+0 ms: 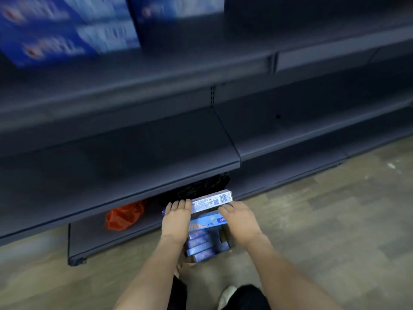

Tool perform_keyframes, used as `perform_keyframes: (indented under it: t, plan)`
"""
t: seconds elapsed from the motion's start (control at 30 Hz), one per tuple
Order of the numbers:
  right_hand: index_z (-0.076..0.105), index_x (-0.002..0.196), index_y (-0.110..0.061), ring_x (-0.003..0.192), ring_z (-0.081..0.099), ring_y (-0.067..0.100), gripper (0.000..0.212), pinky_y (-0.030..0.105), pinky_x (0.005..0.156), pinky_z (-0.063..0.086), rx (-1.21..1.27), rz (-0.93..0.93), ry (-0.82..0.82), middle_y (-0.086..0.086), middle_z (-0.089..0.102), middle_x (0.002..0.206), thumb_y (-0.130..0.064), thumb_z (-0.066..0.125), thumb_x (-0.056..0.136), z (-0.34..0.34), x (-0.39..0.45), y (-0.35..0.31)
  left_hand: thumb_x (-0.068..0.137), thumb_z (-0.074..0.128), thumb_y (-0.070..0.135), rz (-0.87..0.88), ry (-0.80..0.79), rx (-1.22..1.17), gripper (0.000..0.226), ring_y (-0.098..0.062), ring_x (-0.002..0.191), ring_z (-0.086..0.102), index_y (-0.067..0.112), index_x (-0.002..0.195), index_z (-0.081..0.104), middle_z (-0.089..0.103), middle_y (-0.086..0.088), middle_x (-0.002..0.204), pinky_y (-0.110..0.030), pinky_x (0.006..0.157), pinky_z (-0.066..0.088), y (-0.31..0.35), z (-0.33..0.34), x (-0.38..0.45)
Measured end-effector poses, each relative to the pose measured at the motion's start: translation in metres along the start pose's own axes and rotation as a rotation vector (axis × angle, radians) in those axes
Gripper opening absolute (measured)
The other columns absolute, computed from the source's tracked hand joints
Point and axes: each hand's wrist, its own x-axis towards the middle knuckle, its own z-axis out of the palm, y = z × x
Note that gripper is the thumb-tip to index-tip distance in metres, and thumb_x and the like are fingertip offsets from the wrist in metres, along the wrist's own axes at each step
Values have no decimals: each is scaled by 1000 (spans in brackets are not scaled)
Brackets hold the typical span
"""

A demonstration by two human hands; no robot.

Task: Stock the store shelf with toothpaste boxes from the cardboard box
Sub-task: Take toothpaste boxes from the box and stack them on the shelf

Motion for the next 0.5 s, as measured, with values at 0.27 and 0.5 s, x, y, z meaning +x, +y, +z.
perform_keyframes:
  t: [0.27, 0.5]
  plan:
    - [70, 88, -11, 70, 64, 25, 41, 27, 68, 53, -14, -142, 435, 2, 69, 86, 3, 65, 49, -125, 0, 15, 23, 85, 8, 56, 209, 10, 60, -20, 59, 68, 7, 82, 73, 71, -4, 72, -22, 50, 53, -30, -151, -2]
    - [69, 87, -12, 67, 62, 20, 51, 27, 66, 53, -31, -208, 545, -1, 69, 88, 4, 81, 40, -208, 17, 11, 38, 88, 10, -10, 387, 42, 54, -18, 58, 68, 6, 89, 71, 71, 0, 75, -21, 38, 46, -65, -237, -15]
